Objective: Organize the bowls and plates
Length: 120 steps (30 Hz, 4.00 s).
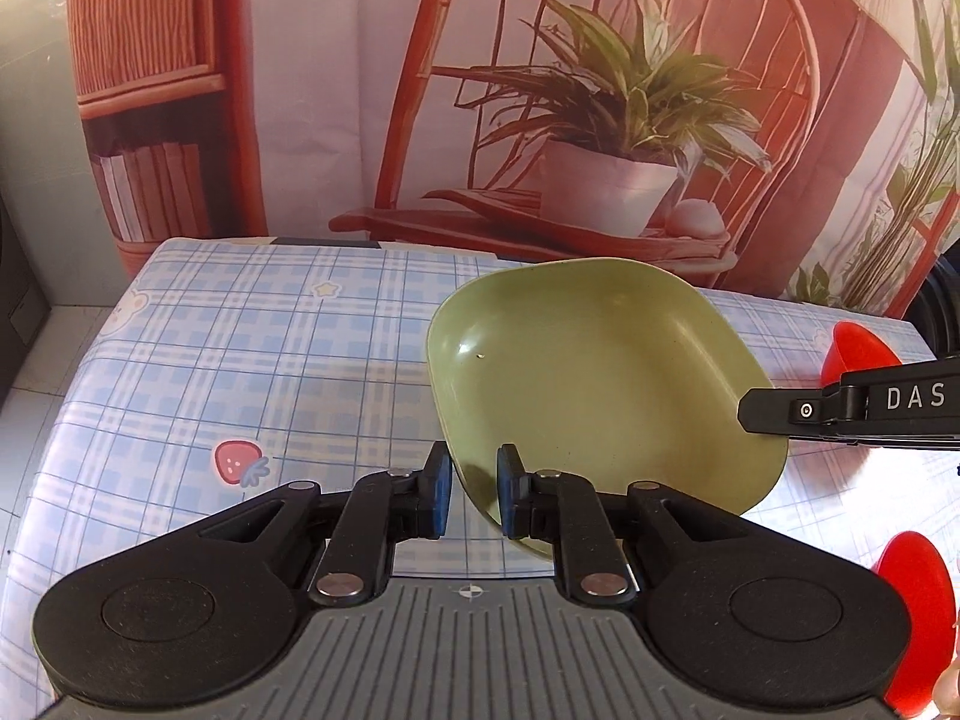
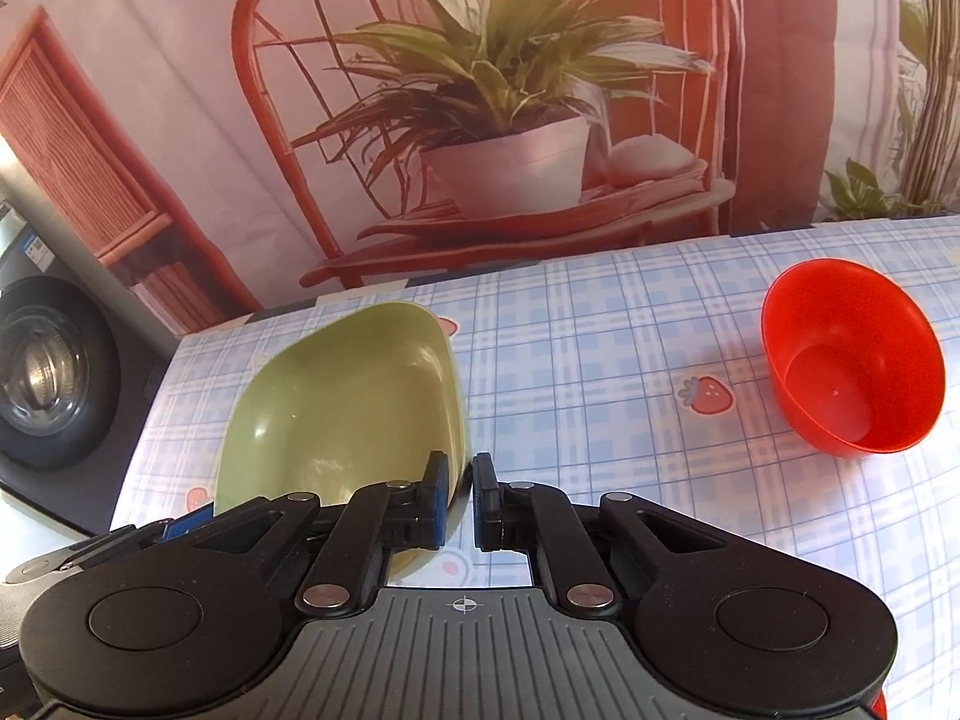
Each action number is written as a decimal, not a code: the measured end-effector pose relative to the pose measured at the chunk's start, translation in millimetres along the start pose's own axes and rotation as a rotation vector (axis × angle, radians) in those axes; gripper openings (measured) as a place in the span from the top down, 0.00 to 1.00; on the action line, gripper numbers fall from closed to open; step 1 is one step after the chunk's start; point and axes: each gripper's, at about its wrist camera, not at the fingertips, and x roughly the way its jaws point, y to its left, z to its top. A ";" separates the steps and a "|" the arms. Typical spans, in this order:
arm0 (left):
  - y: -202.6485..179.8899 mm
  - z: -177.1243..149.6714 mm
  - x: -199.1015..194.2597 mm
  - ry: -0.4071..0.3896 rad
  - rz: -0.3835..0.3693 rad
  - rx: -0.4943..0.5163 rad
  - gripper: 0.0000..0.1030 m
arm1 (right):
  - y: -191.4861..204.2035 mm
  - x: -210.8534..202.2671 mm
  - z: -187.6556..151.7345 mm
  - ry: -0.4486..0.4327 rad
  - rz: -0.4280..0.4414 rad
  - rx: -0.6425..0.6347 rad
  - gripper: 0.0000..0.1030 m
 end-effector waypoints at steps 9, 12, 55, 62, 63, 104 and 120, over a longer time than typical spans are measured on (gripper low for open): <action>-11.3 -4.2 -63.0 -0.054 0.003 -0.031 0.83 | 7.6 -69.5 -17.8 -0.068 0.032 -0.052 0.92; -20.7 -8.0 -82.6 -0.073 0.011 -0.010 0.83 | 5.9 -89.8 -25.9 -0.095 0.046 -0.049 0.92; -76.8 -162.8 -179.6 0.015 -0.090 0.012 0.83 | -95.8 -193.2 -214.3 -0.074 0.145 0.124 0.90; -72.2 -171.1 -171.9 0.049 -0.091 -0.002 0.83 | -91.2 -186.9 -221.2 -0.090 0.116 0.081 0.90; -72.0 -171.1 -169.7 0.055 -0.091 -0.006 0.83 | -89.8 -185.8 -221.1 -0.091 0.111 0.072 0.90; -62.9 -176.1 -153.7 0.092 -0.064 -0.053 0.68 | -90.2 -170.2 -222.7 -0.061 0.058 0.012 0.86; -82.6 -135.8 -186.5 -0.034 -0.140 -0.006 0.66 | -112.8 -213.5 -181.7 -0.231 0.037 0.026 0.86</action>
